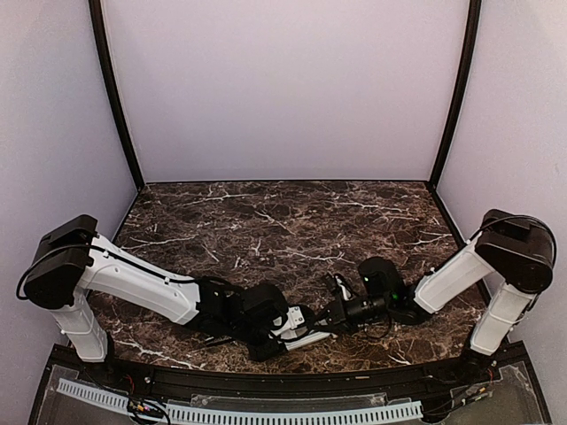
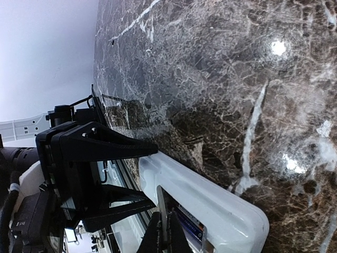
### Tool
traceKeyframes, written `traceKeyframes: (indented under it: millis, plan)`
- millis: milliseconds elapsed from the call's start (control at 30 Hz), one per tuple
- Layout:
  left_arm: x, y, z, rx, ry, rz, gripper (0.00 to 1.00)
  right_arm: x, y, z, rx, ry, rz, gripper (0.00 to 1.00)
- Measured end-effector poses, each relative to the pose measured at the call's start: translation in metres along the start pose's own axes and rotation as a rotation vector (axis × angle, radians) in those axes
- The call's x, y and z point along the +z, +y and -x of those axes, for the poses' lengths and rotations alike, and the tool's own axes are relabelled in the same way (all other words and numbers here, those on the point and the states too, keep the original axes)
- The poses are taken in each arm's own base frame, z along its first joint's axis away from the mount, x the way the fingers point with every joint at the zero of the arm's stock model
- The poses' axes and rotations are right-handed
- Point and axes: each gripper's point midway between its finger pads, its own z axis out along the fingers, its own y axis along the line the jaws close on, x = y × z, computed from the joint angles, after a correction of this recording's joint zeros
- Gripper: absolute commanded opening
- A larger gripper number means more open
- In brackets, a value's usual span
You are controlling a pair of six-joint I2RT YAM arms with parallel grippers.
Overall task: Load the batteries into the remote control
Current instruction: Place the battery cover on the remote control without the battery cover.
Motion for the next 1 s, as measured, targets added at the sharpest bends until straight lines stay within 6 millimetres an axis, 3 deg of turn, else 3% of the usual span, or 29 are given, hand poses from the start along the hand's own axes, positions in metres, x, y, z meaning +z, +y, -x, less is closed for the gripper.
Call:
traceKeyframes:
  millis: [167,333,533,733,1000]
  plan:
    - [0.001,-0.004,0.004,0.020,-0.014,-0.021,0.65,0.001,0.000,0.001,0.008,0.009,-0.021,0.00]
    - [0.001,-0.006,0.010,0.033,-0.037,-0.039,0.66,0.002,0.000,0.001,0.008,0.013,-0.025,0.00]
    - [-0.006,-0.004,0.037,0.003,-0.149,-0.102,0.53,0.002,0.000,0.001,0.004,0.014,-0.024,0.00]
    - [-0.011,-0.004,0.058,-0.005,-0.241,-0.135,0.48,0.003,0.000,0.001,0.002,0.014,-0.023,0.00]
    - [-0.003,-0.003,0.061,-0.001,-0.258,-0.130,0.44,0.003,0.000,0.001,0.003,0.014,-0.025,0.00]
